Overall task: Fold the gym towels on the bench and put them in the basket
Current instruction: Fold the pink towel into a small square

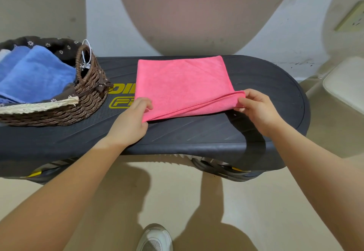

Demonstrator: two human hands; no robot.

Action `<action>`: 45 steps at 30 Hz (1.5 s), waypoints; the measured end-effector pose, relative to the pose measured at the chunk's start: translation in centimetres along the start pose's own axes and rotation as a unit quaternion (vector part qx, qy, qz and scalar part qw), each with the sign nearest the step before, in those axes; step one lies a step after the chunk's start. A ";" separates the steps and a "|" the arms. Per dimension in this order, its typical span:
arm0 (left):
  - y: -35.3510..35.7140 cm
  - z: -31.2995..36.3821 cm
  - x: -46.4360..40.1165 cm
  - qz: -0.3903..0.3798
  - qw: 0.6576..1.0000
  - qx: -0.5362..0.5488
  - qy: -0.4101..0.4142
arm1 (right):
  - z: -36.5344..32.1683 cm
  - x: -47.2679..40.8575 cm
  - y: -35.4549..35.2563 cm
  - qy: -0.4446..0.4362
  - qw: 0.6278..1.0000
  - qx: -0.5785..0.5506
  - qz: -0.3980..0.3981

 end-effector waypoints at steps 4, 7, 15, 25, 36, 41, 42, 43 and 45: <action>-0.4 -1.1 0.6 -0.014 0.998 0.035 0.043 | 0.1 0.4 -0.2 0.001 0.996 0.085 -0.034; -1.1 -1.6 1.6 0.004 0.993 0.117 0.008 | 0.2 0.9 -0.4 0.024 0.995 0.092 -0.038; -2.5 0.1 2.0 -0.020 0.920 0.390 -0.032 | -0.4 1.5 0.0 0.094 0.986 0.075 -0.116; -2.6 -0.9 -4.6 0.071 0.823 0.546 -0.140 | -0.8 -2.0 -1.1 0.076 0.972 0.159 0.154; -2.5 0.1 -9.2 0.064 0.896 0.402 -0.179 | -1.1 -4.0 -0.4 0.104 0.945 0.306 0.051; -2.7 0.5 -9.7 0.057 0.899 0.394 -0.181 | -1.8 -4.7 -1.4 0.081 0.918 0.381 0.068; -2.7 0.3 -9.9 0.063 0.896 0.397 -0.189 | -2.1 -4.9 -1.6 0.071 0.923 0.367 0.089; -2.8 0.0 -10.1 0.069 0.893 0.398 -0.198 | -2.5 -5.1 -1.7 0.067 0.927 0.353 0.108; -2.8 -0.6 -10.4 0.073 0.909 0.355 -0.207 | -2.6 -5.8 -1.9 0.076 0.929 0.343 0.120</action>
Point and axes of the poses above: each hand's wrist, its own x-axis away from the middle knuckle, its own y-axis out of the palm, z = x × y, the point moved 4 cm from there along -x, towards the middle knuckle, and after that the axes turned 9 degrees about -z, right-handed, at the moved point
